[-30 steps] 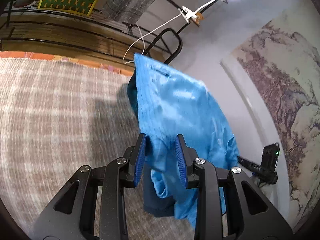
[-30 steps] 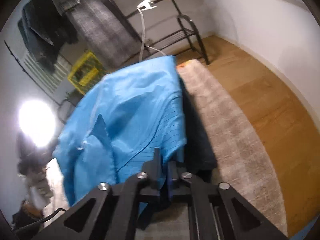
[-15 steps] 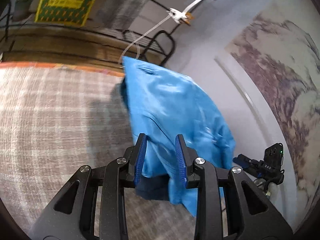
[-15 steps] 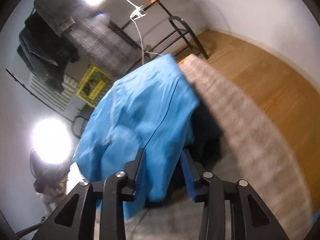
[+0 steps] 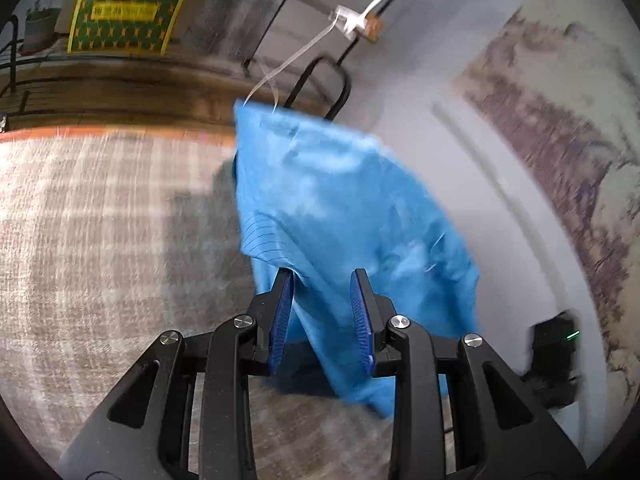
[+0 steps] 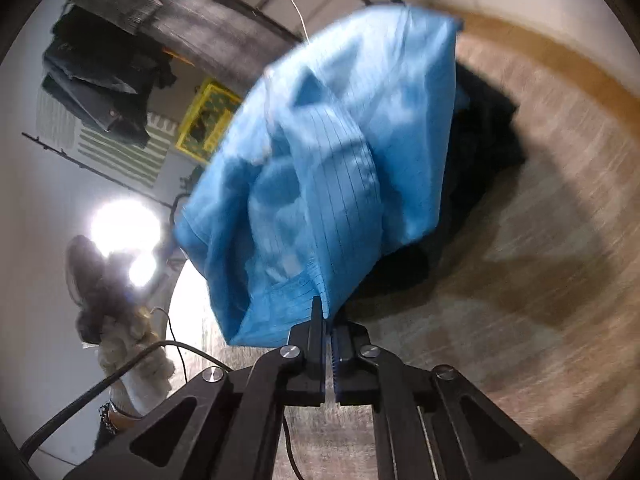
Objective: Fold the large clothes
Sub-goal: 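Carry the lifted coat with both tools onto the dark navy garment, then release the coat onto the navy garment and pull both tools back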
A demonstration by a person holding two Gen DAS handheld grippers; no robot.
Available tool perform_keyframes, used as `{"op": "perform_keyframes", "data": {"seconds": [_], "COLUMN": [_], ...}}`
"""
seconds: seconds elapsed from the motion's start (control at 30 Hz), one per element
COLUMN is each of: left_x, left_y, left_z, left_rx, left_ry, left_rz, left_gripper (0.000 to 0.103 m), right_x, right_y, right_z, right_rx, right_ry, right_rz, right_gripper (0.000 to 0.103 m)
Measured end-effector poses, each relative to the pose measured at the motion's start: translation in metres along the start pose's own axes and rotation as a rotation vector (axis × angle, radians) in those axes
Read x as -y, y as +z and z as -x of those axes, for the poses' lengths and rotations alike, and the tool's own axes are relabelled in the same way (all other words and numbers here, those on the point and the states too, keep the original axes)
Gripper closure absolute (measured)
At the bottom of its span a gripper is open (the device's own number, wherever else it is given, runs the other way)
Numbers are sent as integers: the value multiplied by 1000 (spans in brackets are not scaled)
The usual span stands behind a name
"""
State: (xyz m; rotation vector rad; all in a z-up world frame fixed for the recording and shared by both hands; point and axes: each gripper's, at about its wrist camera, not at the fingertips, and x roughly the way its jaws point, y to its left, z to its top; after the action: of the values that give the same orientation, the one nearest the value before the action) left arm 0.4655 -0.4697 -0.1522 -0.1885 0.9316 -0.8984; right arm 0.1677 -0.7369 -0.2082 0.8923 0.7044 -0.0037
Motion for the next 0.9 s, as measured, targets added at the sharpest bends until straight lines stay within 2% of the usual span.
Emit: {"op": "perform_keyframes", "data": {"seconds": [0.1,0.2,0.23,0.27,0.3,0.43,0.57,0.7,0.9], "left_x": [-14,-18,-17,-14,-13,5,23,42,86], "left_y": [-14,-22,-24,-25,-25,-28,-25,-26,-39], "left_z": [-22,-23,-19,-11,-5,43,91,146,240], "left_rx": [-80,-91,-89,-83,-79,-33,26,83,166], "left_ry": [59,68,73,79,80,91,80,50,37], "left_rz": [26,34,29,17,8,-60,-90,-100,-190], "left_gripper": [75,75,75,75,75,75,75,75,75], "right_x": [4,6,5,4,1,-18,-41,-82,-148], "right_y": [4,0,-3,-4,-6,-13,-17,-27,-53], "right_z": [15,8,5,4,4,20,50,91,148], "right_rx": [42,15,9,5,5,53,104,166,257], "right_ry": [-2,13,18,21,18,-44,-54,-88,-124], "right_rz": [-11,-34,-37,-38,-39,25,65,146,252], "right_gripper": [103,98,93,81,77,75,72,71,68]}}
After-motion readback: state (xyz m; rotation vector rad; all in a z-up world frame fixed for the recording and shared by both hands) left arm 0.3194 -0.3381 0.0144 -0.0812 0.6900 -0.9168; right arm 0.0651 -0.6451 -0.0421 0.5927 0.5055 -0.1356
